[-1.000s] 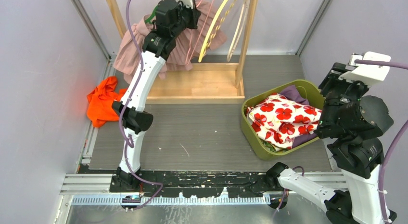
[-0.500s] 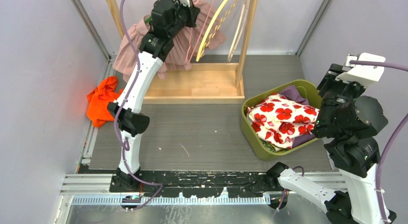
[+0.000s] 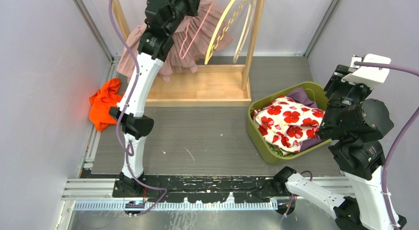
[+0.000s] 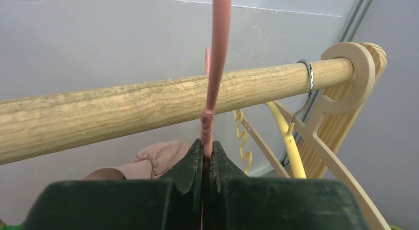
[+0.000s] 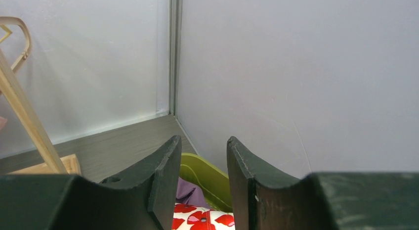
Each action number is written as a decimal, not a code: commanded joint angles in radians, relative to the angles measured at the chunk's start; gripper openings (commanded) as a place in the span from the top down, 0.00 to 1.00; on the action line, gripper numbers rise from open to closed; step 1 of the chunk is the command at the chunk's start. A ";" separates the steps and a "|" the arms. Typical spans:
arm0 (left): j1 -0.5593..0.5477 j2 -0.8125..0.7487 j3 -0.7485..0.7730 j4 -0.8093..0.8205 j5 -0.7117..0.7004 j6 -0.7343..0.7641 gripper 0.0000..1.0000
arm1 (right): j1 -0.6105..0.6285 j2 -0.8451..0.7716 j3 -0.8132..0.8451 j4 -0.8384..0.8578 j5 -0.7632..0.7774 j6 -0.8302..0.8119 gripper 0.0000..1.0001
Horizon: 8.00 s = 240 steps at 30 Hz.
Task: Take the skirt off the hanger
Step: Place the hanger at the clothesline, then pick up the hanger from the clothesline, then remove the skirt from the hanger.
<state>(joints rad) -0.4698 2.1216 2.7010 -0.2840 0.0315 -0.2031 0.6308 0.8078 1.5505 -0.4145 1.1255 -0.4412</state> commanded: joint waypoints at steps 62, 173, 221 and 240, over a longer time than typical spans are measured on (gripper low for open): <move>-0.004 -0.591 -0.554 -0.186 -0.096 0.265 0.22 | -0.003 0.010 -0.100 0.043 -0.066 0.062 0.36; 0.209 -0.805 -0.787 -0.331 0.182 0.174 1.00 | -0.004 0.154 0.014 -0.350 -0.503 0.325 0.39; 0.068 -0.814 -0.698 -0.511 0.395 0.152 1.00 | 0.276 0.987 0.893 -0.537 -0.890 0.507 0.51; 0.066 -1.049 -0.844 -0.639 0.344 0.240 1.00 | 0.197 0.995 0.855 -0.429 -0.648 0.454 0.99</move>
<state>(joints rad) -0.3988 1.1973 1.8568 -0.8829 0.4000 -0.0101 0.9047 1.8278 2.3894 -0.9218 0.3870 0.0467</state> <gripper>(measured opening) 0.042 0.041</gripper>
